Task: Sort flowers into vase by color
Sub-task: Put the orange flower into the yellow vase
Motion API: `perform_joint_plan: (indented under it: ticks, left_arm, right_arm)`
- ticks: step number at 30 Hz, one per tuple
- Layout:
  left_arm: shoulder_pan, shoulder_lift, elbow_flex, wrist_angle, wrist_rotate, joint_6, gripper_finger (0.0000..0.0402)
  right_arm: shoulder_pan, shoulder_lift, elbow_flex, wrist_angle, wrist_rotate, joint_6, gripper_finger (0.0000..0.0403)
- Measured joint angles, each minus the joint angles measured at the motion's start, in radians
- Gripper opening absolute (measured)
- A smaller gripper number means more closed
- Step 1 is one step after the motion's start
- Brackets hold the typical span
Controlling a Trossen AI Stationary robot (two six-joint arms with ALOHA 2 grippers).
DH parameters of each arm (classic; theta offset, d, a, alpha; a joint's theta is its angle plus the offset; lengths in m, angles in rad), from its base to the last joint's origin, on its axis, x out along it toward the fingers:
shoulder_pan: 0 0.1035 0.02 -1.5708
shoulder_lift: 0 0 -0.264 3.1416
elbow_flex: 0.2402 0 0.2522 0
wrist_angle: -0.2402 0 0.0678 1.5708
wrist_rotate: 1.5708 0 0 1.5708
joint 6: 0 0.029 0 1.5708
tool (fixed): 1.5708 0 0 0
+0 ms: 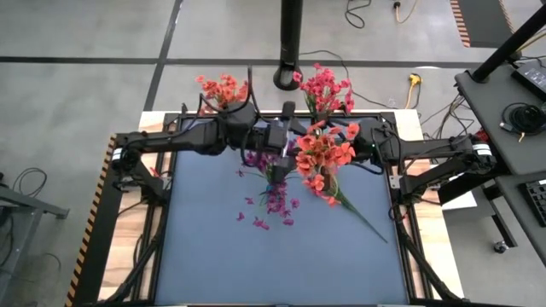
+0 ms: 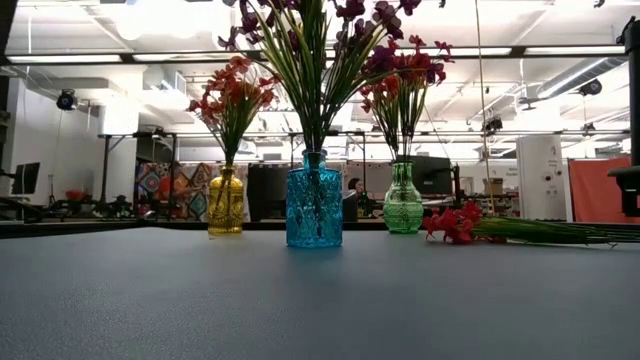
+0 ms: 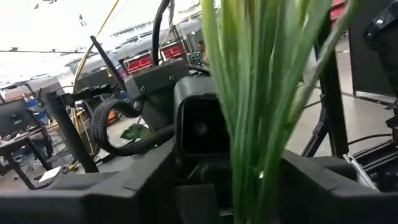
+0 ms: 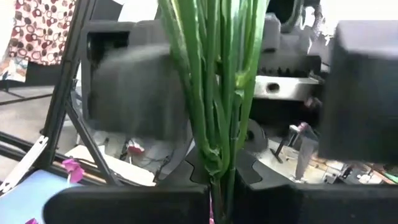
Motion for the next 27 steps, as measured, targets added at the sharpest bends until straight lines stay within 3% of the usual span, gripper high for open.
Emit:
perform_joint_plan:
  ticks: [9,13,21,27]
  left_arm:
    - [-0.001,-0.015,-0.006,-0.003,0.027,-0.012,0.0069]
    - [-0.001,-0.023,-0.006,-0.003,0.028,-0.014,0.0015]
    - [-0.001,-0.059,-0.008,-0.063,0.026,-0.030,0.0007]
    - [0.001,-0.140,-0.008,-0.163,0.021,-0.031,0.0003]
  right_arm:
    - [0.000,-0.002,0.000,-0.001,0.000,0.017,0.0012]
    - [0.000,-0.003,0.000,-0.008,0.002,0.027,0.0037]
    - [0.000,-0.014,0.001,-0.001,0.053,0.058,0.0143]
    - [0.000,-0.047,0.032,-0.058,0.053,0.092,0.0196]
